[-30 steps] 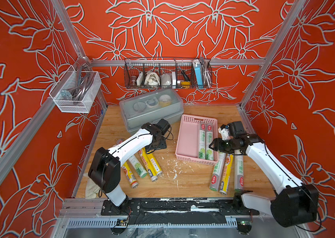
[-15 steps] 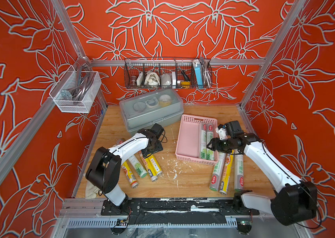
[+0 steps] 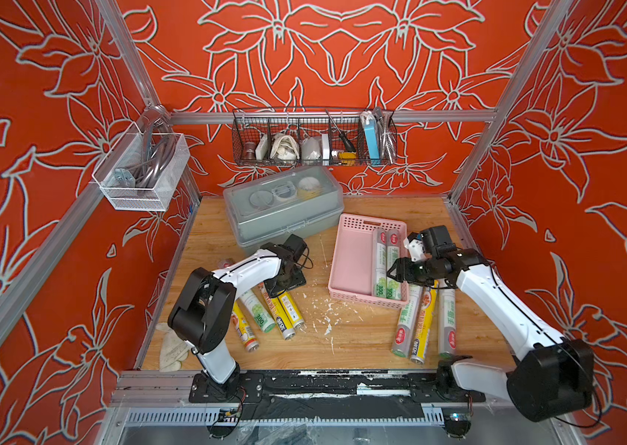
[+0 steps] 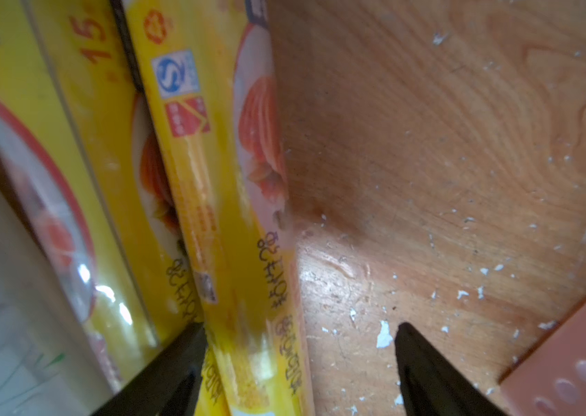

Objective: Put the plastic wrap into the basket
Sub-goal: Pick up the plastic wrap from the center of the board.

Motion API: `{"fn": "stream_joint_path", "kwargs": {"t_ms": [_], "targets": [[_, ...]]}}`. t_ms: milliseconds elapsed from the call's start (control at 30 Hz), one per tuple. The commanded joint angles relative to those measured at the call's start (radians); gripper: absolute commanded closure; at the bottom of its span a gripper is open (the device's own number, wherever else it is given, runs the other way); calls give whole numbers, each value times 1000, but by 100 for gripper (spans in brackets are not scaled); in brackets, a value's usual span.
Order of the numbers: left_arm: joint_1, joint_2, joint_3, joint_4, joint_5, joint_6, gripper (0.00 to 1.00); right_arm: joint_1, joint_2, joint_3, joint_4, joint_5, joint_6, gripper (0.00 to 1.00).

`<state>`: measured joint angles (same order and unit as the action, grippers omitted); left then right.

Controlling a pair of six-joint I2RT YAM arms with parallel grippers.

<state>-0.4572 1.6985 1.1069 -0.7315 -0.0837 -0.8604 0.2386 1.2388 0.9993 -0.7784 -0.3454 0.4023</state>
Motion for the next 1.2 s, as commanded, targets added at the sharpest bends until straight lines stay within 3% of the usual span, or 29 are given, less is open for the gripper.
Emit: {"fn": "stream_joint_path", "kwargs": {"t_ms": [0,567,733,833,900,1167], "targets": [[7,23,-11,-20,-3,-7,16,6,8,21,-10,7,-2,39],[8,65,-26,43,-34,-18,31,5,5,16,-13,16,-3,39],[8,69,-37,57,-34,-20,38,6,0,18,-20,23,0,39],[6,66,-38,58,-29,-14,49,5,-5,18,-24,32,2,39],[3,61,-38,58,-17,-13,50,5,-10,19,-32,45,3,39],[-78,11,-3,6,4,-7,54,-11,-51,43,-99,151,-3,38]]}}
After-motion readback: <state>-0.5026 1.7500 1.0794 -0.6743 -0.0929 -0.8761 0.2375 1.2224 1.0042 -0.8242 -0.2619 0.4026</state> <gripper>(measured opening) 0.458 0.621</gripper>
